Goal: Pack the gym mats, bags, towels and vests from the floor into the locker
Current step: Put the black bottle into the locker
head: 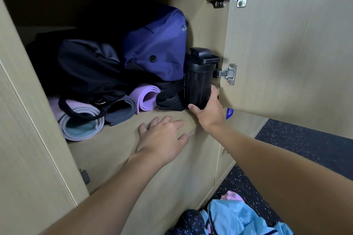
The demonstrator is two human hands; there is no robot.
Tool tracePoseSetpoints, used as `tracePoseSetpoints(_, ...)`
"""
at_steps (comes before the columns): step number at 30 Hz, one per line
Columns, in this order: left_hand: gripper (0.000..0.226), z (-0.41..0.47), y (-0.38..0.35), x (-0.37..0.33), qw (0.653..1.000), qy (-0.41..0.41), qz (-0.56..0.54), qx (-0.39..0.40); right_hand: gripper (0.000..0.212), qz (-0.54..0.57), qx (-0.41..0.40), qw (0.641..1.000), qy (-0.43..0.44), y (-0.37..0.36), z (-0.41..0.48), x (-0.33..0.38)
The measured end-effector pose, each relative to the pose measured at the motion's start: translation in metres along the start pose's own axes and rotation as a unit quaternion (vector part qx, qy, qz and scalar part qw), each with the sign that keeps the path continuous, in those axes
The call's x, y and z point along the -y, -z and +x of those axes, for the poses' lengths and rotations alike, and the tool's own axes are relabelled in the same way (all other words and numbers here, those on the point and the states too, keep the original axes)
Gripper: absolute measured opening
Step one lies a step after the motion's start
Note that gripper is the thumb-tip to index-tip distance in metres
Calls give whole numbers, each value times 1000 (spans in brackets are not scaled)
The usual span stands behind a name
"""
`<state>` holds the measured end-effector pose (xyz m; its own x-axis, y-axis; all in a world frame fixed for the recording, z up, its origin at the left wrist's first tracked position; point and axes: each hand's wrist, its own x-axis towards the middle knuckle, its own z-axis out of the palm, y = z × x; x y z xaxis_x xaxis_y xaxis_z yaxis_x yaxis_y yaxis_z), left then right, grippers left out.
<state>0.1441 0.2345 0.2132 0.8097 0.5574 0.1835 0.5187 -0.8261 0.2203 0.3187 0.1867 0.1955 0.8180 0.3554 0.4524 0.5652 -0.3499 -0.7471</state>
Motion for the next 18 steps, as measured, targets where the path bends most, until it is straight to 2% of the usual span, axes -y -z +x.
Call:
tracePoseSetpoints(7,51,-2,1,1,1000,-3,0,5,95,33,26,999,-2,6,-4,-1)
tracePoseSetpoints(14,47,-5,0,0,1000,-14,3,-13,95,95,2,995,-2,8,4,14)
tracePoseSetpoints(18,46,-2,0,-1,1000,-14,-4,-18,94,44,-24,999,-8,6,8,16)
